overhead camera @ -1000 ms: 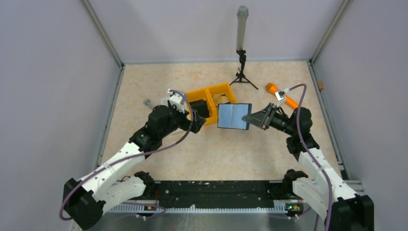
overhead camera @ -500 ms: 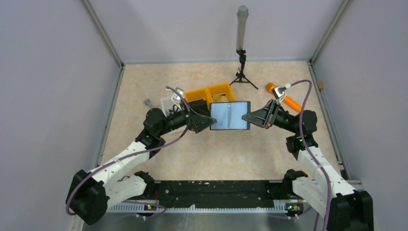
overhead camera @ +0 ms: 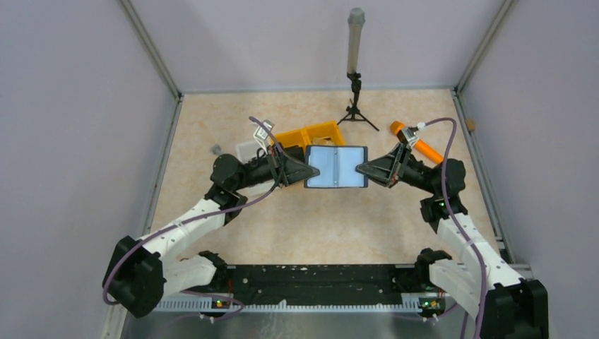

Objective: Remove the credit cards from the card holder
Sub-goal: Close the card holder at the center of the board, then place the card holder at the center of the board, then reset both arms

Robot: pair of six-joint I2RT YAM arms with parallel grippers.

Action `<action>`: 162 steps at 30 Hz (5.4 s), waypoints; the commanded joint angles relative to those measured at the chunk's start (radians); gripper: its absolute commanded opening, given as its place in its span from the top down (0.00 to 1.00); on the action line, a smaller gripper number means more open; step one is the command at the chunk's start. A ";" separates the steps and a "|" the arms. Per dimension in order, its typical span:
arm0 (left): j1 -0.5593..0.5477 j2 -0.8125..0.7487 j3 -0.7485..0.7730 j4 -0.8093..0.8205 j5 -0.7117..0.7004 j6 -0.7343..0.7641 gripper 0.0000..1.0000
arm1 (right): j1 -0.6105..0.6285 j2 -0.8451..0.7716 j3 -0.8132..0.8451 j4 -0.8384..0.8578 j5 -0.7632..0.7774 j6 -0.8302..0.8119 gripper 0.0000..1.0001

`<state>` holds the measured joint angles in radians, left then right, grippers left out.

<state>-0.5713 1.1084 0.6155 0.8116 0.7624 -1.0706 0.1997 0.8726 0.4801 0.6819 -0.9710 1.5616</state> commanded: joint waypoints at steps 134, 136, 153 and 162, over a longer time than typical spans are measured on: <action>0.444 -0.152 0.056 -0.895 -1.282 0.657 0.01 | 0.171 0.114 0.107 -0.663 1.465 -0.948 0.03; 0.471 -0.152 -0.017 -0.735 -1.278 0.698 0.01 | 0.149 0.137 0.110 -0.623 1.537 -0.994 0.03; 0.591 0.227 -0.218 -0.049 -1.308 1.022 0.13 | -0.032 0.382 -0.170 0.100 1.309 -1.423 0.03; 0.591 0.179 -0.271 -0.039 -1.096 1.008 0.20 | -0.031 0.361 -0.295 0.288 1.290 -1.436 0.06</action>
<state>0.0143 1.3216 0.3592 0.6975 -0.4572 -0.0727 0.1780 1.2541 0.1864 0.8268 0.3454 0.1471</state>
